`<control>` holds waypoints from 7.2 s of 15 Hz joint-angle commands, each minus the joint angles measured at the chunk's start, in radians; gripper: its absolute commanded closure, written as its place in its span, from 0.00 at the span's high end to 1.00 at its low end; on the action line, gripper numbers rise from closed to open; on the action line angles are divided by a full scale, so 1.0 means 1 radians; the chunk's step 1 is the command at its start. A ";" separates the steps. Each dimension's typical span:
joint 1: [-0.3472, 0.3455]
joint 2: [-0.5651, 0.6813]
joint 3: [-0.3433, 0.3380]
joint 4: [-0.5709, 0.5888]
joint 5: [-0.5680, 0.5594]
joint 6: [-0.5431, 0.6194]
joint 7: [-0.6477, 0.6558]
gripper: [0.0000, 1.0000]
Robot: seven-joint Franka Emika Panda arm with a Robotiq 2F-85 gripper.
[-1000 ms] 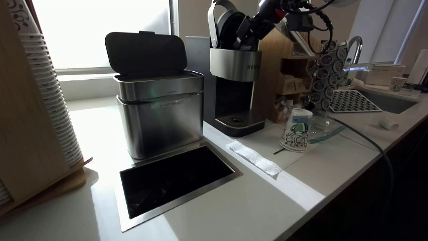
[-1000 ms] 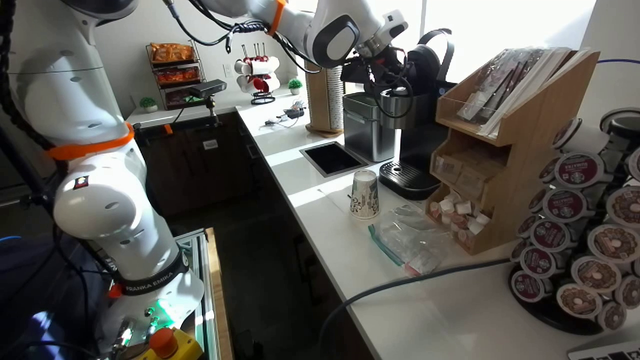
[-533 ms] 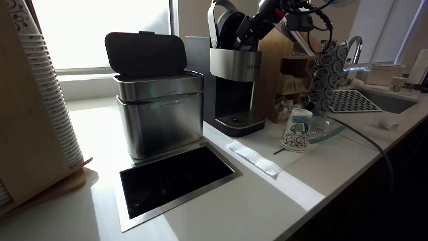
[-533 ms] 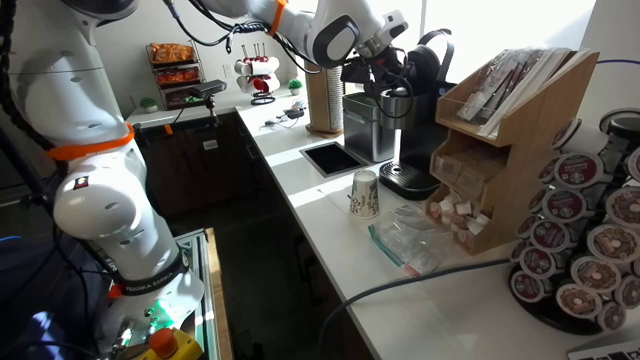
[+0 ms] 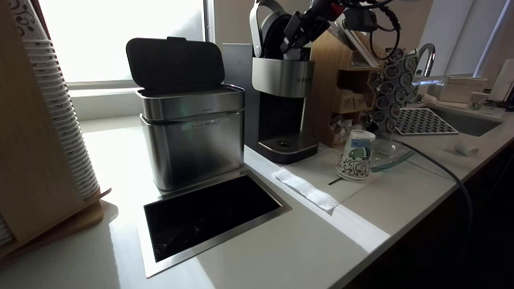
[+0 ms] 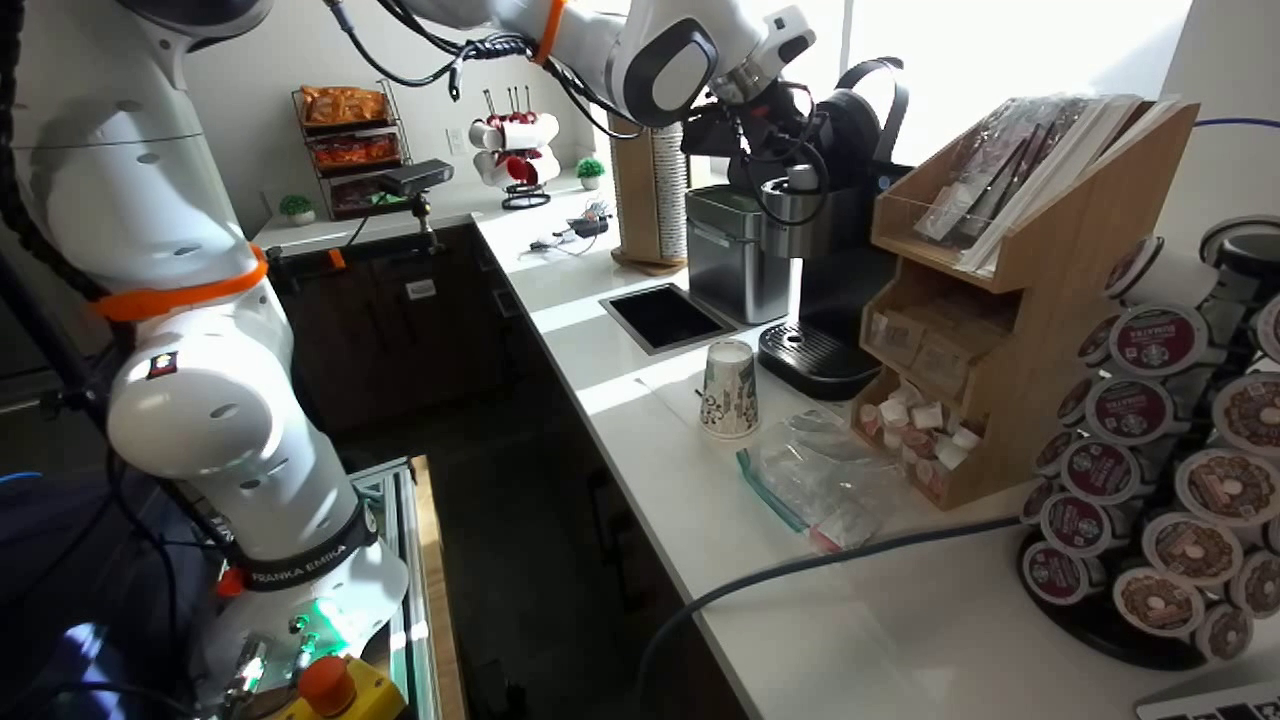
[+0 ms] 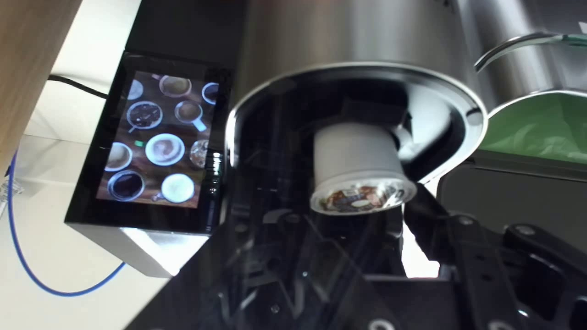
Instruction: Remove the capsule from the coffee machine
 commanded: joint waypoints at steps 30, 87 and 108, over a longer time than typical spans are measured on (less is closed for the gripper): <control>-0.015 -0.206 -0.070 -0.095 0.027 -0.031 0.008 0.29; -0.129 0.258 -0.029 0.478 0.023 -0.190 0.096 1.00; -0.099 0.097 -0.076 0.360 -0.189 -0.202 0.244 1.00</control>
